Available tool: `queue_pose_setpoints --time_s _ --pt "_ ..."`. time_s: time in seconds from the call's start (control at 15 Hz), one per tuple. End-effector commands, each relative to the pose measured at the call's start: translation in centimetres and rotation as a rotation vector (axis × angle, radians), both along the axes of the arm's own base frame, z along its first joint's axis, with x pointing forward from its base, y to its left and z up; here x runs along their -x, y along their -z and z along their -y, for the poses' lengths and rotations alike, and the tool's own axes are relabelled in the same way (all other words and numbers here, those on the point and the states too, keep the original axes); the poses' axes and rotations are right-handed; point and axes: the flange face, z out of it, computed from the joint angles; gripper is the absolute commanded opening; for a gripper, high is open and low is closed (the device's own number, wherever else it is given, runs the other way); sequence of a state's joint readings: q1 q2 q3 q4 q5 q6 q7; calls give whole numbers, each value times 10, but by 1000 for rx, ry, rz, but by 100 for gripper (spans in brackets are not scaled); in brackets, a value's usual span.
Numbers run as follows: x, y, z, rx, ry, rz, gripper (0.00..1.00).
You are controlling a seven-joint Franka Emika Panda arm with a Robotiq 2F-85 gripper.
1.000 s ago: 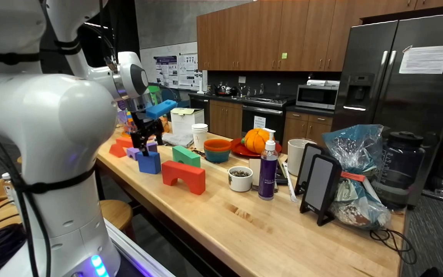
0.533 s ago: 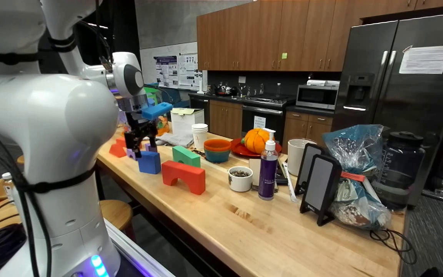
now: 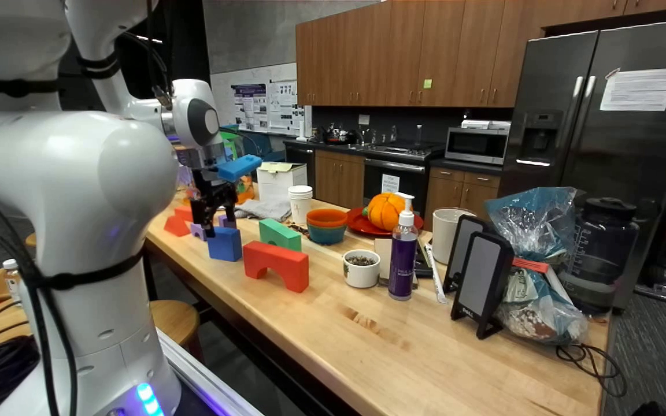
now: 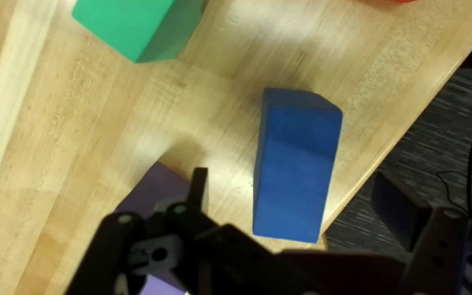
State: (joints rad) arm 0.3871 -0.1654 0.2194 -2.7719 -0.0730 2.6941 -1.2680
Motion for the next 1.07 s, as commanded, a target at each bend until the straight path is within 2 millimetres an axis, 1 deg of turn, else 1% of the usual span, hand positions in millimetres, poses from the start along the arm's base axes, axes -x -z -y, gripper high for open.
queue_pose_setpoints --time_s 0.0,0.4,0.47,0.53,0.67,1.0 --pt "-9 7 6 -43 -26 1 100" --pt "-14 19 12 -85 -43 -9 100" --pt "-14 19 12 -89 -44 -10 88" --pt "-15 19 12 -91 -45 -7 74" --pt "-15 19 12 -90 -49 -1 61" --pt "-14 16 12 -82 -53 7 21"
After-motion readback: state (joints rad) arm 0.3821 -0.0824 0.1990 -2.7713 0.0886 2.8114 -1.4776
